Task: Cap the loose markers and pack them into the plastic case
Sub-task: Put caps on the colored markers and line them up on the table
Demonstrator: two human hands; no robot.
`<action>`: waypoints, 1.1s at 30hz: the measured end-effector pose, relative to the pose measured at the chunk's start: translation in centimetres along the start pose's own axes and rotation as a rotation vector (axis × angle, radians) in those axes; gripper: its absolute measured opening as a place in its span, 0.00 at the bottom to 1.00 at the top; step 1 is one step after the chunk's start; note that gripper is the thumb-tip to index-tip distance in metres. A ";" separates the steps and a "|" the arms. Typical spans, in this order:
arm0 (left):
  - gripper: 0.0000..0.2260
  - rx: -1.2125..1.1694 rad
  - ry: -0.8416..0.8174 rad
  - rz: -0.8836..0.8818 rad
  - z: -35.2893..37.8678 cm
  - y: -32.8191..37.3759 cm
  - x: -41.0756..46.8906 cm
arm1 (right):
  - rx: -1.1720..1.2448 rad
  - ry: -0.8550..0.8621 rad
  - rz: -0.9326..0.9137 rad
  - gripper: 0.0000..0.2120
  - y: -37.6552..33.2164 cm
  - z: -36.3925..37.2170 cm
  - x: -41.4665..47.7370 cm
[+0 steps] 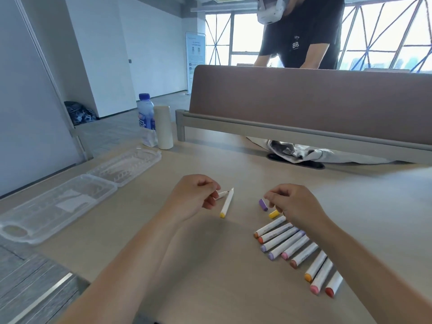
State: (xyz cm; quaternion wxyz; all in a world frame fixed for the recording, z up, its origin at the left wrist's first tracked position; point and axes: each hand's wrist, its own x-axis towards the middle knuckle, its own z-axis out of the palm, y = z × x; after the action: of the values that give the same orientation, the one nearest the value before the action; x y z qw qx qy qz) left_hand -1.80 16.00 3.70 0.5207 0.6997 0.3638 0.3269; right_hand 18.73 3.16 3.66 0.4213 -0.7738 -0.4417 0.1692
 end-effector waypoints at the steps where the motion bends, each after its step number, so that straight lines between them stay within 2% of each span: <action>1: 0.09 0.014 0.004 -0.005 -0.3 -0.1 0.1 | 0.010 -0.003 -0.005 0.11 -0.4 0.4 0.2; 6: 0.08 0.104 -0.005 -0.046 -0.7 -0.7 1.1 | 0.042 -0.034 -0.024 0.12 -1.4 1.8 1.6; 10: 0.08 0.403 -0.059 -0.042 0.8 -0.9 2.0 | 0.055 -0.025 -0.035 0.11 -1.4 2.2 2.4; 17: 0.13 0.930 -0.131 -0.009 4.6 -0.5 3.6 | 0.076 -0.039 -0.025 0.11 -0.4 1.5 2.8; 23: 0.07 1.092 -0.111 0.001 6.0 -1.0 4.3 | 0.032 0.001 -0.011 0.11 0.9 -0.2 2.7; 26: 0.06 0.959 -0.144 -0.032 5.9 -0.8 4.1 | -0.061 -0.003 -0.019 0.08 1.8 -1.2 2.8; 30: 0.04 0.304 -0.171 -0.158 5.6 -0.1 3.2 | -0.280 -0.125 -0.028 0.03 2.6 -2.0 2.9; 33: 0.05 -0.002 -0.221 -0.210 5.4 0.5 2.2 | -0.368 -0.232 0.002 0.05 2.9 -2.1 2.8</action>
State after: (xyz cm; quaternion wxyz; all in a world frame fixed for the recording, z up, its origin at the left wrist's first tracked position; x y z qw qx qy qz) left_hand 3.94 15.16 3.08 0.5897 0.6890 0.3750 0.1922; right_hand 23.18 3.72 2.88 0.2190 -0.8135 -0.5098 0.1741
